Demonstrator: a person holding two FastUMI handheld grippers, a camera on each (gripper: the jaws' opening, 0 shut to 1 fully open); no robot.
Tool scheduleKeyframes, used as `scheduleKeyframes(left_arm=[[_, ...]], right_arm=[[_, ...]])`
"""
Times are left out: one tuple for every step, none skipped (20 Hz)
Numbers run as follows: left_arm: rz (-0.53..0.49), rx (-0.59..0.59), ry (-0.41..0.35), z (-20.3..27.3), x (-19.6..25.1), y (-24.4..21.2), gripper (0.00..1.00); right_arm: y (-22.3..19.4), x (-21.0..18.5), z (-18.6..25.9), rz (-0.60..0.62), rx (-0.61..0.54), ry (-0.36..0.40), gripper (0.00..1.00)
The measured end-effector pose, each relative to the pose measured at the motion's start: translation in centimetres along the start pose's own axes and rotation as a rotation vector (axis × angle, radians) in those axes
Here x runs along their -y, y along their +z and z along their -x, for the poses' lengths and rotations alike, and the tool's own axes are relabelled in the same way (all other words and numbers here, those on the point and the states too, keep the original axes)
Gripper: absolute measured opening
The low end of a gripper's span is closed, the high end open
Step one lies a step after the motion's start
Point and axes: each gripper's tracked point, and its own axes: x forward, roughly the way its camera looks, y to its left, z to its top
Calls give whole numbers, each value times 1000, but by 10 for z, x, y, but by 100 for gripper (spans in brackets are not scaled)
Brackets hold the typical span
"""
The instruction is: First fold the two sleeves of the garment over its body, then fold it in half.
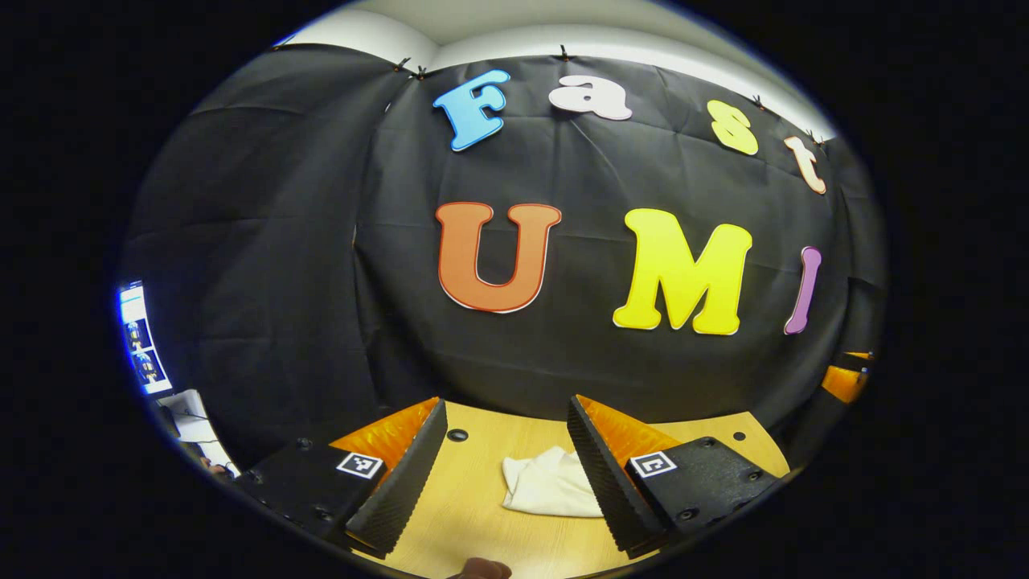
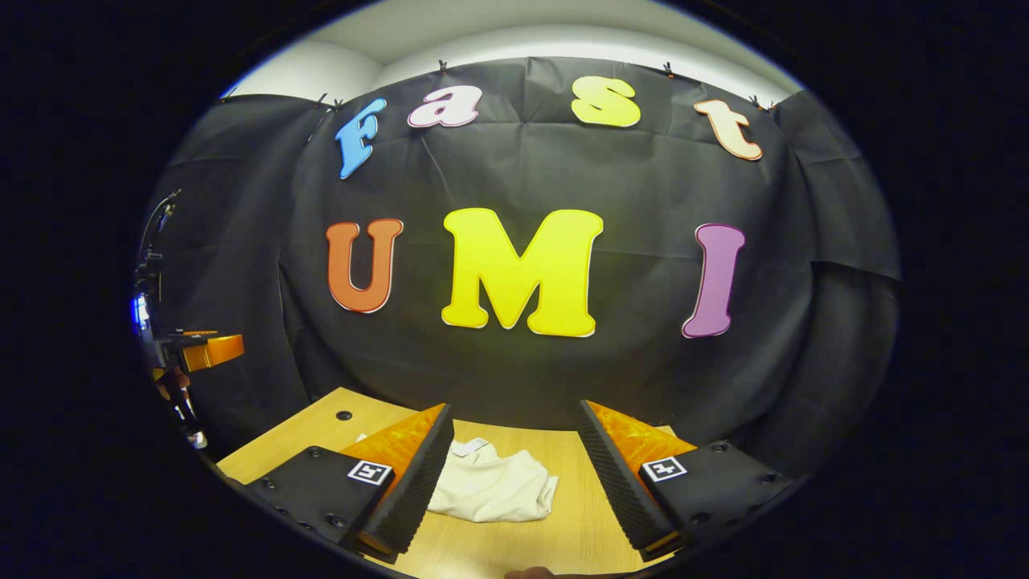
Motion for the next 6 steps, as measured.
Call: scheduleKeyframes(left_arm=[[-2,10,8,13,-5,-2,95],[-11,29,3,23,-7,-3,96],[-20,40,2,32,-8,-3,96],[-29,36,-5,39,-8,-8,96],[-36,18,-13,45,-6,-15,96],[-44,5,-22,52,-4,-21,96]], right_arm=[[-4,-5,10,-2,4,-2,96],[-8,-18,20,-12,4,18,96],[-16,-37,27,-19,-9,58,94],[-25,-51,34,-11,-33,82,97],[-33,-60,40,4,-45,90,94],[-35,-71,44,16,-42,98,94]])
